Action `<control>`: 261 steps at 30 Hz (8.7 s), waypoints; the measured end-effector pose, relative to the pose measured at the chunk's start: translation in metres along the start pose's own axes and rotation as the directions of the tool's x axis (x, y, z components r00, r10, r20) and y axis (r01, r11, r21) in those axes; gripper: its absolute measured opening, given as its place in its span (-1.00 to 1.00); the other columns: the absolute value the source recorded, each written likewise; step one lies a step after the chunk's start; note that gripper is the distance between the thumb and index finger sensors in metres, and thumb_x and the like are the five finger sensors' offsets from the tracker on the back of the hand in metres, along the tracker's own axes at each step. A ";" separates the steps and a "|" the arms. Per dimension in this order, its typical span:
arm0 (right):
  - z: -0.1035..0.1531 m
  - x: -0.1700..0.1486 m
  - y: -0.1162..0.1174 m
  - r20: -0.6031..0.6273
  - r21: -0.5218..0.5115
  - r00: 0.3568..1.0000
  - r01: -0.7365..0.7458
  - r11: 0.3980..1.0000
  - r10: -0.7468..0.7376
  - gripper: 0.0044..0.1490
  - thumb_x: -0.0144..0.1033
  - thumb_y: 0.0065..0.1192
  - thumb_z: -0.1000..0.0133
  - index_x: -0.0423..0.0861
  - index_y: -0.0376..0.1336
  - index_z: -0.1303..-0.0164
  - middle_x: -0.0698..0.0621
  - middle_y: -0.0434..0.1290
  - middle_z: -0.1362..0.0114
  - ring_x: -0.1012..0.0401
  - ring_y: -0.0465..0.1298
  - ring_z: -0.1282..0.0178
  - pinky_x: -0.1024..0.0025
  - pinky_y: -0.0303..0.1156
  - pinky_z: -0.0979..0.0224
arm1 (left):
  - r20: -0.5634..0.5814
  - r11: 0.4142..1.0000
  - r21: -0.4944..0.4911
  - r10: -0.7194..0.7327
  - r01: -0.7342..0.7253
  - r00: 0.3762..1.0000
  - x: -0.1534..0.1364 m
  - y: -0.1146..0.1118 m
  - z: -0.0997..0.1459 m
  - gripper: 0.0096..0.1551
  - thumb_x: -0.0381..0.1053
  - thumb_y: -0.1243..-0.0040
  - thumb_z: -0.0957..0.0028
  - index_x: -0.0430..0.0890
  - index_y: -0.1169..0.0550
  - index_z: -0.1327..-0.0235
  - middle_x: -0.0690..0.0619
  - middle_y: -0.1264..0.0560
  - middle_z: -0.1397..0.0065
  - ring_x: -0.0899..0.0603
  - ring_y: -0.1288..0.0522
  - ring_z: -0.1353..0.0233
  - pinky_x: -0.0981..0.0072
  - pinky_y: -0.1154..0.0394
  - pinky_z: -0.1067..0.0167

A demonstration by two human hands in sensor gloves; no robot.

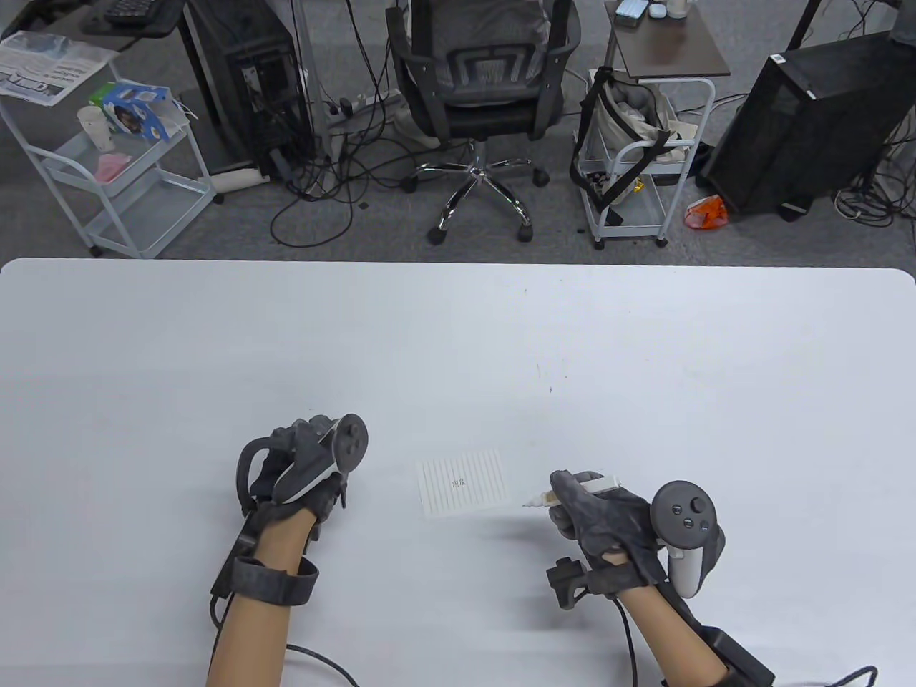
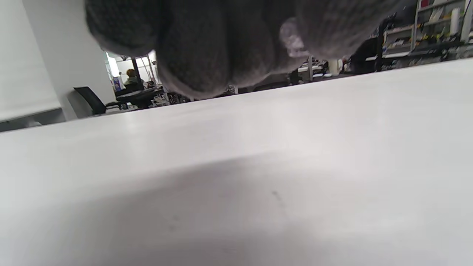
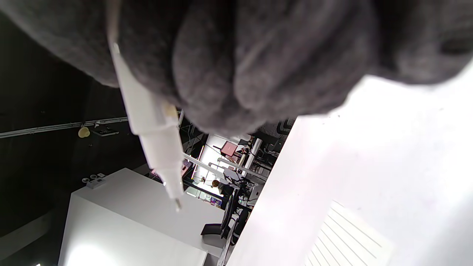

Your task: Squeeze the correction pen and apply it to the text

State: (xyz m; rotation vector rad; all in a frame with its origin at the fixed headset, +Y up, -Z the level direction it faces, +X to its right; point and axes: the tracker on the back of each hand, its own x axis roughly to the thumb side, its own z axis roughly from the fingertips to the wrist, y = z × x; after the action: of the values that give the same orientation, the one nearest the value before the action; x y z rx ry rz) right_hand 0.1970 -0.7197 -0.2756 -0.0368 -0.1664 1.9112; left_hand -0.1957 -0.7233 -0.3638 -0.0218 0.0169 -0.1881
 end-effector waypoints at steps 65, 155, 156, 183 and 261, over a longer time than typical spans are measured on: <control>-0.001 0.003 0.008 0.075 0.013 0.968 -0.239 0.971 0.238 -0.50 0.23 0.33 0.03 -0.03 0.54 0.46 0.01 0.72 0.40 0.11 0.66 0.54 0.15 0.63 0.16 | 0.280 0.937 -0.316 0.242 -0.149 0.929 0.102 -0.037 0.029 -0.18 0.30 0.18 0.03 0.12 -0.02 -0.52 0.07 0.09 -0.73 -0.16 0.15 -0.70 -0.09 0.01 -0.58; -0.066 0.022 0.164 0.312 -0.004 0.681 -0.696 0.718 0.662 -0.56 0.09 0.35 0.05 -0.10 0.54 0.57 -0.05 0.71 0.47 0.07 0.63 0.58 0.15 0.63 0.15 | 0.282 0.830 -0.533 0.355 -0.162 0.891 0.110 -0.051 0.026 -0.22 0.18 0.27 -0.11 0.05 0.22 -0.47 0.00 0.38 -0.67 -0.22 0.38 -0.69 -0.07 0.27 -0.59; -0.066 0.022 0.164 0.314 -0.005 0.680 -0.696 0.718 0.662 -0.56 0.09 0.35 0.06 -0.10 0.55 0.58 -0.05 0.71 0.48 0.07 0.62 0.58 0.14 0.63 0.15 | 0.282 0.830 -0.533 0.355 -0.162 0.891 0.110 -0.051 0.026 -0.22 0.18 0.27 -0.11 0.05 0.23 -0.47 0.00 0.38 -0.67 -0.22 0.38 -0.69 -0.07 0.27 -0.59; -0.066 0.022 0.161 0.321 -0.011 0.673 -0.700 0.714 0.666 -0.56 0.10 0.35 0.06 -0.09 0.54 0.55 -0.06 0.72 0.44 0.06 0.64 0.55 0.14 0.63 0.11 | 0.282 0.828 -0.537 0.356 -0.161 0.891 0.110 -0.052 0.026 -0.22 0.19 0.28 -0.11 0.05 0.23 -0.47 0.00 0.39 -0.67 -0.21 0.39 -0.69 -0.07 0.28 -0.59; -0.066 0.026 0.157 0.341 -0.030 0.629 -0.736 0.677 0.699 -0.56 0.09 0.36 0.07 -0.10 0.55 0.58 -0.06 0.72 0.47 0.05 0.64 0.56 0.14 0.64 0.13 | 0.281 0.822 -0.547 0.359 -0.159 0.890 0.110 -0.054 0.025 -0.21 0.19 0.30 -0.11 0.06 0.26 -0.46 0.01 0.42 -0.66 -0.20 0.42 -0.69 -0.07 0.31 -0.59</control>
State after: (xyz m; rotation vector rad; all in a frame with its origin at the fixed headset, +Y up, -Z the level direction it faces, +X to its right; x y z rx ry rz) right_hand 0.0486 -0.7410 -0.3608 0.3505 -0.3007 2.7380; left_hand -0.0976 -0.7964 -0.3389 -0.5906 -0.3139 0.1107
